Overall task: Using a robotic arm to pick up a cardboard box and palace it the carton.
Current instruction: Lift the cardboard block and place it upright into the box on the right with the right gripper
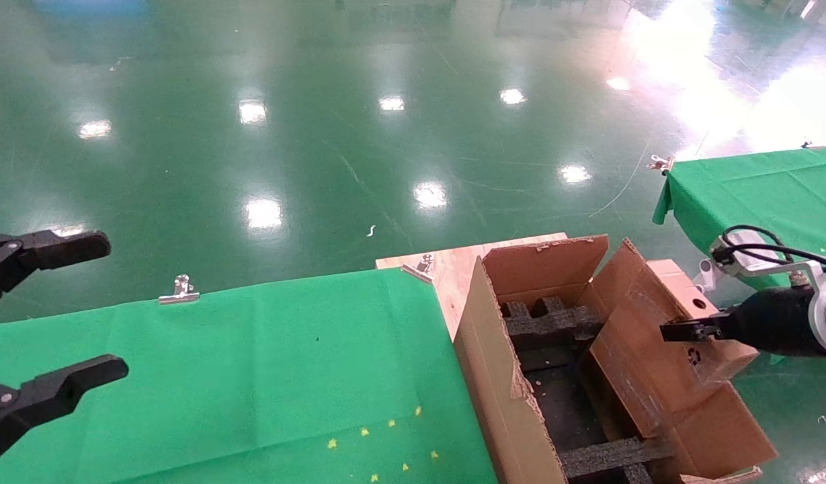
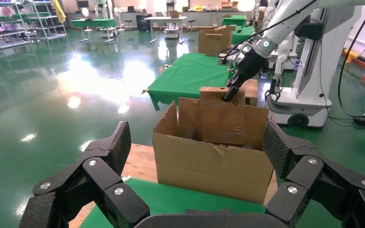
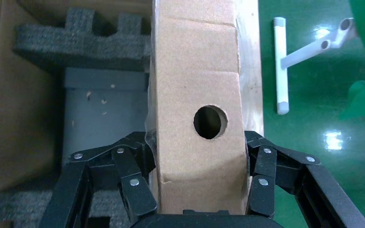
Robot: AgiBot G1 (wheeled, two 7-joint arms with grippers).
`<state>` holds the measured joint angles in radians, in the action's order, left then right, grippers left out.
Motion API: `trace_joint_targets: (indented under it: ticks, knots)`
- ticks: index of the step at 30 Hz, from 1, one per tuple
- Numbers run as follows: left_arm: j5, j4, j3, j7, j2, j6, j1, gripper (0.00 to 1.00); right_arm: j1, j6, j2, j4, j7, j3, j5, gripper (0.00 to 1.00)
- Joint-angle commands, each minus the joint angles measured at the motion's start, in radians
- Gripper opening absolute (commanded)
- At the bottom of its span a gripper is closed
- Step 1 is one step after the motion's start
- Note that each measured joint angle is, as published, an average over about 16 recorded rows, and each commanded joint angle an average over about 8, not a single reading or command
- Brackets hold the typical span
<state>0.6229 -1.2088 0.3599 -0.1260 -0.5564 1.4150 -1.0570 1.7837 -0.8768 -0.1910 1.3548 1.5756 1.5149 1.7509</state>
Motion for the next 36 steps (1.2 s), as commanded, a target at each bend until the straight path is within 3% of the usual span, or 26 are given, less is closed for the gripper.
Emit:
trace_joint_targets:
  ticks: [1,12,22,36]
  knots:
    - [0.000,0.000,0.000,0.000,0.000,0.000,0.000,1.00,0.001,0.002,-0.005,0.001,0.023,0.001,0.022,0.00]
    - [0.000,0.000,0.000,0.000,0.000,0.000,0.000,1.00,-0.019,-0.012,-0.053,0.000,0.119,0.022,0.100,0.00]
    - [0.000,0.000,0.000,0.000,0.000,0.000,0.000,1.00,-0.081,0.041,-0.105,-0.004,0.250,0.055,0.202,0.00]
    - [0.000,0.000,0.000,0.000,0.000,0.000,0.000,1.00,-0.193,0.136,-0.176,-0.005,0.543,0.085,0.485,0.00]
